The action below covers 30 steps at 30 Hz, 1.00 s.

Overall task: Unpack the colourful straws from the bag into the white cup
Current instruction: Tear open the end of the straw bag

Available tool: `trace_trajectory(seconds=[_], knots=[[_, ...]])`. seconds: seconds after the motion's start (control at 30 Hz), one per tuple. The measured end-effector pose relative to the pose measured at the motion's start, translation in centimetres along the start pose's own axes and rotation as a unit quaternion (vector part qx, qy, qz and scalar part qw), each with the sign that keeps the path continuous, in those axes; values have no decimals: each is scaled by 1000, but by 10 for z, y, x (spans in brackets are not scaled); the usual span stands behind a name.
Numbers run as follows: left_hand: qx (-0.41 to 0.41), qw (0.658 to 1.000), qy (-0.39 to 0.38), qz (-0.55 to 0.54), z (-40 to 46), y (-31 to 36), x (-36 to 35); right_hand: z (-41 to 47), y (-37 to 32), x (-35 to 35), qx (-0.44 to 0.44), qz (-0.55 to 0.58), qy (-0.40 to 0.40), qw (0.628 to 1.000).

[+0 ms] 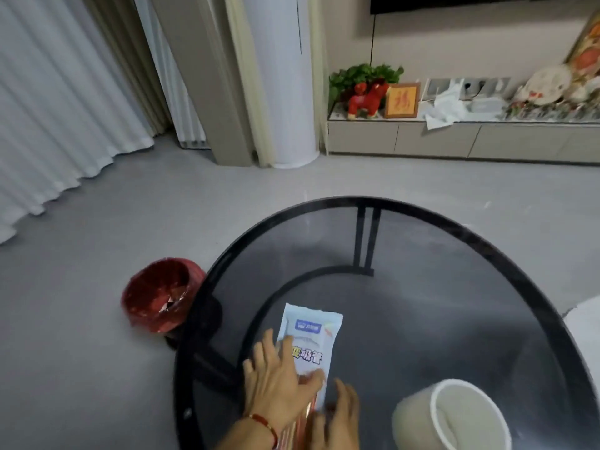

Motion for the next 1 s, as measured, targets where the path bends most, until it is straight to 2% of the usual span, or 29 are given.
trace_trajectory(seconds=[0.03,0.1,0.13,0.2,0.23,0.3,0.33,0.5,0.57,0.7,0.8,0.87,0.93,1.0], knots=[[-11,999,40,9,2,4,-4,0,19,-4,30,0,31,999],[-29,997,56,32,2,6,-26,-7,52,-3,111,47,99,988],[-41,996,71,41,2,4,-34,-9,65,-5,130,71,93,985],[-96,987,118,45,-1,-1,-44,-12,81,-21,142,96,33,985],[-125,983,131,37,-3,-4,-47,-12,88,-22,167,82,40,982],[-167,976,138,29,-13,-13,-52,-5,90,-11,191,127,87,969],[-185,972,137,33,-15,-18,-55,-5,92,-5,199,138,71,968],[-206,965,150,66,-39,-30,-45,-43,80,8,269,-20,33,962],[-216,961,146,94,-50,-29,-51,-42,88,9,212,-29,-4,977],[-282,927,216,119,-77,-26,-40,-48,85,37,124,21,-42,991],[-360,894,218,153,-91,-19,-30,-63,74,46,71,51,-154,984],[-397,883,195,156,-89,-15,-21,-67,66,49,53,73,-204,975],[-415,881,177,145,-85,-10,-12,-63,58,50,53,109,-219,968],[-429,889,147,60,-85,0,-6,-53,55,50,57,149,-219,963]])
Point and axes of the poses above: each hand's wrist, its own z-axis towards the middle knuckle, its own x-axis out of the back of the hand, y = z × x, the point moved 8 cm from there along z, towards the middle knuckle, and after that the axes turned 8 degrees about z, right-handed, at the moved point
